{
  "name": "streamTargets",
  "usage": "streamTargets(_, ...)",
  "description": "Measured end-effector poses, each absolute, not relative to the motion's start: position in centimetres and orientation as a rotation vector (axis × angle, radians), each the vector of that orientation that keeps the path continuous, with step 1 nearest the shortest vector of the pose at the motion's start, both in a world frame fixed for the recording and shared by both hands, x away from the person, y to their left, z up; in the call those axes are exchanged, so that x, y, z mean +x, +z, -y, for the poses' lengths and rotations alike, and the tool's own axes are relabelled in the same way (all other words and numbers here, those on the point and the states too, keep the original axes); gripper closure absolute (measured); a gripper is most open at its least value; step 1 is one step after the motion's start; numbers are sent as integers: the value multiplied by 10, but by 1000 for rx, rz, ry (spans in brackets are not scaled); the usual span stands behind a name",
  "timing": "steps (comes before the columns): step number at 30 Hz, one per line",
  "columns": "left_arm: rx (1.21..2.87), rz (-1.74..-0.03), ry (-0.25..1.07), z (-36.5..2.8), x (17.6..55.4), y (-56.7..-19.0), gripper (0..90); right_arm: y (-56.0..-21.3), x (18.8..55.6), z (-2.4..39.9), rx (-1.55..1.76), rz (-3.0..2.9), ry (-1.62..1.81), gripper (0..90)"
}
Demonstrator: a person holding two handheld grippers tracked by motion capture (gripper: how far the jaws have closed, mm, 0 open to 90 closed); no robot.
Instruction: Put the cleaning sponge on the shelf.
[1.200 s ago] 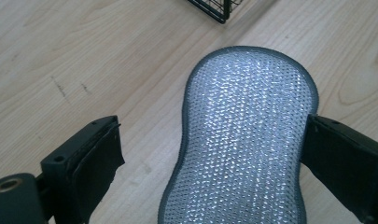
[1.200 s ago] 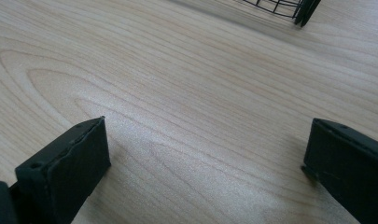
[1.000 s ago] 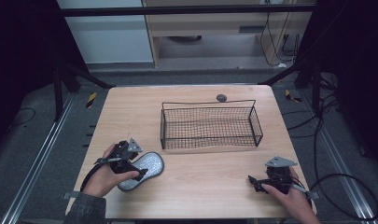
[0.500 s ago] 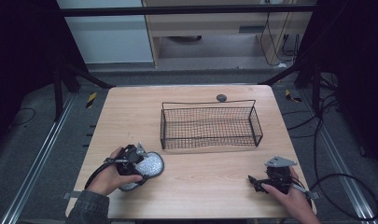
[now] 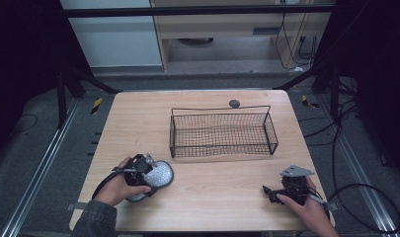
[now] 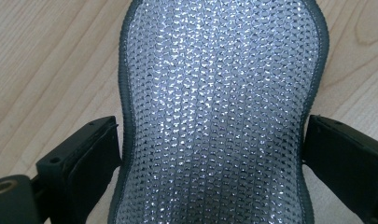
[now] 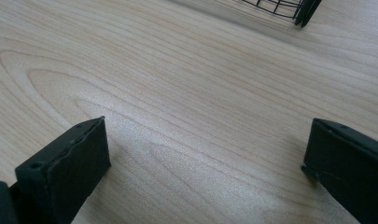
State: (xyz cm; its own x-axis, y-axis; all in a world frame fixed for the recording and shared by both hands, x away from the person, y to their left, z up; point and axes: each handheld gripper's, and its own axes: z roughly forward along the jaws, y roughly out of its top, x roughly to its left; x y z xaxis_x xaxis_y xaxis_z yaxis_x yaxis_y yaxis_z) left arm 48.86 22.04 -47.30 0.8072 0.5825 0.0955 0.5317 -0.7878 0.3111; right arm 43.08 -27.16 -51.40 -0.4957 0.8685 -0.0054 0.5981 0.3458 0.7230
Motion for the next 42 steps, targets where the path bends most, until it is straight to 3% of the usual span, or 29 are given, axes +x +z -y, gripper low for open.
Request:
streamTargets(11,2661,-926,180,-229,494,-482,20,-514,431,272,1292,-2225,944,3)
streamTargets(18,2658,-914,185,-231,493,-477,76,-514,431,271,1291,-2225,947,4)
streamTargets(42,2607,-814,325,-227,480,-439,80,-514,431,271,1293,-2225,946,3)
